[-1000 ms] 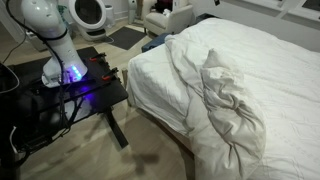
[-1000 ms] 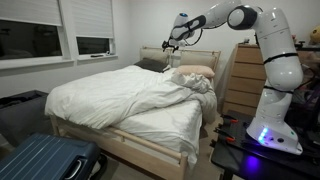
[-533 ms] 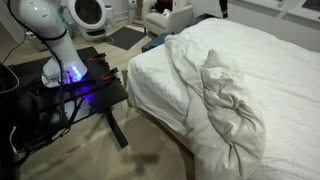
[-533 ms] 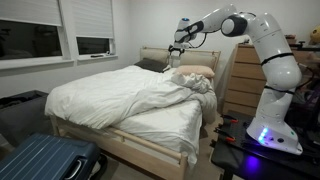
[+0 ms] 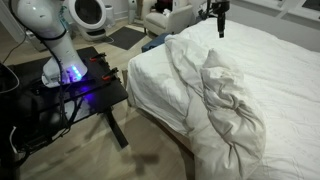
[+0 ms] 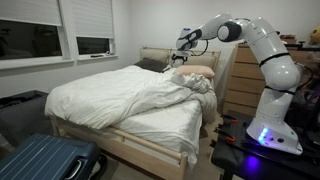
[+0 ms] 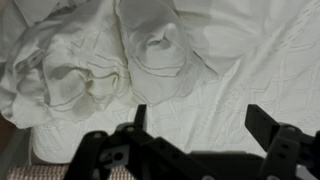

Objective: Straighten the duvet on the bottom right corner of the bed

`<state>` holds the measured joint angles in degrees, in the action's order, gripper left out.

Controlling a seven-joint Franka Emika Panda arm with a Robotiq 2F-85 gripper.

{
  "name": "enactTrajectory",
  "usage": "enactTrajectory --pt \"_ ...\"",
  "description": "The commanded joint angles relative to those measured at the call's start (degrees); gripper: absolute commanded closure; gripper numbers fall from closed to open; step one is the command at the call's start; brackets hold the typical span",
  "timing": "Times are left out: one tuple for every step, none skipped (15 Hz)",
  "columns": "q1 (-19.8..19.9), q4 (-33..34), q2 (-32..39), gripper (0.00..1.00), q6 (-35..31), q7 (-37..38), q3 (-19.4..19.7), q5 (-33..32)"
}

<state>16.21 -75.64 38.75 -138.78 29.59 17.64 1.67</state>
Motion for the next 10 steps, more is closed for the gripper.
enactTrajectory --pt "1.04 2.24 2.23 0.00 2.95 0.17 0.07 1.42" --pt "1.21 2.24 2.69 0.00 3.23 0.13 0.29 1.16" --pt "1.37 2.28 3.17 0.00 3.42 0.21 0.49 1.02" --pt "1.59 2.33 3.66 0.00 3.63 0.26 0.65 0.96" --pt "1.86 2.33 4.06 0.00 3.73 0.20 0.69 0.98" --pt "2.17 2.27 4.47 0.00 3.82 0.12 0.69 1.07" --pt "2.58 2.09 4.82 0.00 3.74 -0.14 0.56 1.27" --pt "2.99 1.92 5.16 0.00 3.77 -0.35 0.39 1.52" --pt "3.57 1.72 5.36 0.00 3.91 -0.80 -0.11 2.12" --pt "4.03 1.66 5.57 0.00 4.32 -1.15 -0.53 2.68"
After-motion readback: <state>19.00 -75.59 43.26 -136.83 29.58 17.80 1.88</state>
